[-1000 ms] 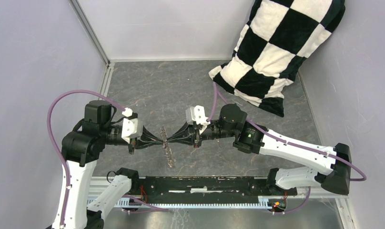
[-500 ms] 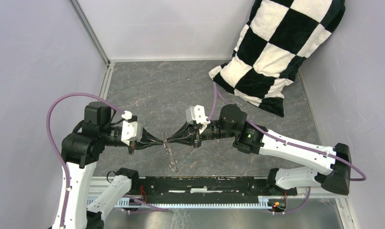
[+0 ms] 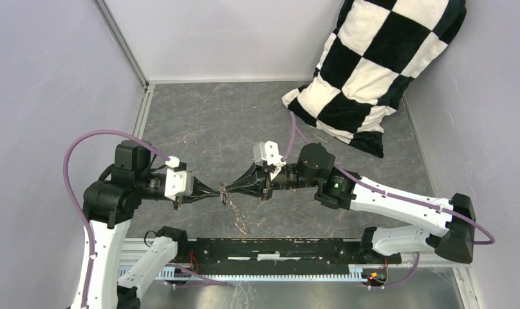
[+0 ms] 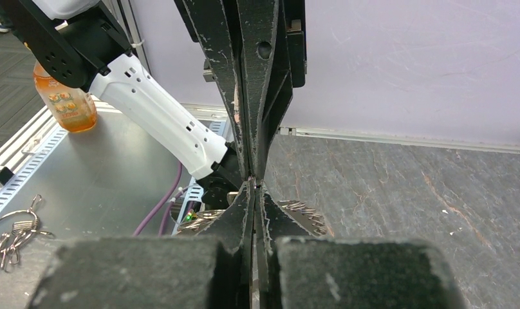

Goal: Put the keys on the keyring

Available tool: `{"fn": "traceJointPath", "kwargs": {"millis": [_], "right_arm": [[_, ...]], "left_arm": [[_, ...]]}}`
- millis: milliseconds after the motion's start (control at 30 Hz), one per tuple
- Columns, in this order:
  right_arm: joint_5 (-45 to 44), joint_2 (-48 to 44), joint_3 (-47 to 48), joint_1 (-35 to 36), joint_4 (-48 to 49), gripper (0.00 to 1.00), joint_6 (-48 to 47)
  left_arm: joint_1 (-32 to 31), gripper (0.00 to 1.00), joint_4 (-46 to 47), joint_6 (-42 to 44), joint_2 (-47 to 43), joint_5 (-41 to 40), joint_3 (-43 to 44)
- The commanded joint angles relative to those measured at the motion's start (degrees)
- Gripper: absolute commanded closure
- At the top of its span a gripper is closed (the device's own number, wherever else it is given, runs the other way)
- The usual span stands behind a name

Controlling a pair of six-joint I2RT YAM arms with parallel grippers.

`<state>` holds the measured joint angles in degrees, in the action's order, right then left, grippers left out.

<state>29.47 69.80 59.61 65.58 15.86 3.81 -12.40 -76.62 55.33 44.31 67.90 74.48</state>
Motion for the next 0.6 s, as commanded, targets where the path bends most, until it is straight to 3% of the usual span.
{"fn": "traceJointPath", "kwargs": {"millis": [0,567], "right_arm": [[-2.7,-3.1,0.4,-0.3,7.4,1.0,0.7],[-7.4,-3.7,-7.0,-0.3,22.7,1.0,8.2]], "left_arm": [[-0.2,0.98,-2.9,4.0,-1.0,-0.8,-0.7],[-0.2,0.98,-2.9,5.0,-0.6,1.5,-1.9]]}}
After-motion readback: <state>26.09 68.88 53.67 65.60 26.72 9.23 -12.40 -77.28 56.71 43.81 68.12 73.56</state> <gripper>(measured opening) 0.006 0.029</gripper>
